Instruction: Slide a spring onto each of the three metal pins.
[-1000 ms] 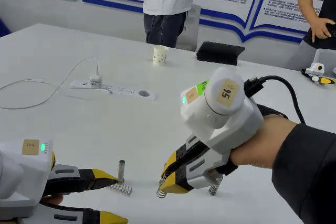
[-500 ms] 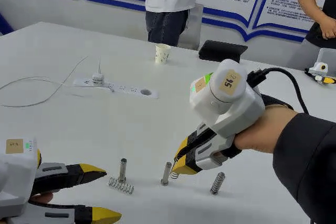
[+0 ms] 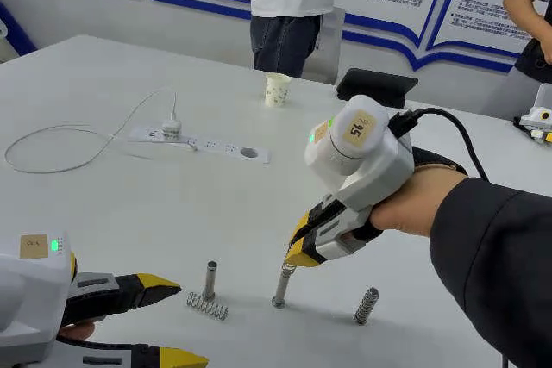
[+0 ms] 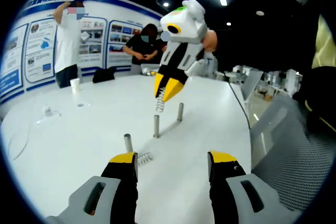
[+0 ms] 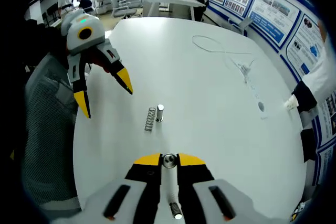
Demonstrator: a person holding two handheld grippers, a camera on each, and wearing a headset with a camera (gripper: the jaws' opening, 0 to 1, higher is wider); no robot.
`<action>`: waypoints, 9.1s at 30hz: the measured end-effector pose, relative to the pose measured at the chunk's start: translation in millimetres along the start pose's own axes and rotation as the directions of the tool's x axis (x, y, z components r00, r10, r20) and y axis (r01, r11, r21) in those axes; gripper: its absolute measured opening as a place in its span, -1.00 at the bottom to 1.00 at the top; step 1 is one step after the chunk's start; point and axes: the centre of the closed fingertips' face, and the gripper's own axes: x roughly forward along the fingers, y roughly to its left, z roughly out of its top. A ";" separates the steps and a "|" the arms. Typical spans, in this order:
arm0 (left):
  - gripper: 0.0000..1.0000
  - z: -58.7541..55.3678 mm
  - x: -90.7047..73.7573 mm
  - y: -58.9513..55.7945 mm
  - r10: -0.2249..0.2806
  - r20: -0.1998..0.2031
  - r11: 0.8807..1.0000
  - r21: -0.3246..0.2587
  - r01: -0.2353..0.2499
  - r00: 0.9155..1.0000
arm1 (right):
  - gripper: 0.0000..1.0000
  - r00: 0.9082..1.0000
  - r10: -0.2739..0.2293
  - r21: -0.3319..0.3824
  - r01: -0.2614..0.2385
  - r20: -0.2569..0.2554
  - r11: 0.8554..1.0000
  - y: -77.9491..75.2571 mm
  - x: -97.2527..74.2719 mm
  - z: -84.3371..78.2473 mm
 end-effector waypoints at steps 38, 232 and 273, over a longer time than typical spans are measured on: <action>0.10 -6.5 3.0 1.0 -0.005 -0.019 1.000 -0.015 0.005 1.000 | -0.75 0.994 0.024 0.059 -0.017 -0.104 0.998 -3.8 50.5 -29.0; -0.78 2.2 13.7 -32.9 -0.159 -0.041 0.979 0.125 0.163 0.986 | -0.76 0.970 0.213 -0.212 -0.186 0.114 0.959 123.3 7.5 57.1; 0.20 -7.2 -5.2 -1.1 0.000 -0.026 1.000 0.013 0.001 1.000 | -0.76 0.983 0.168 -0.184 -0.151 0.079 0.971 100.4 3.2 48.8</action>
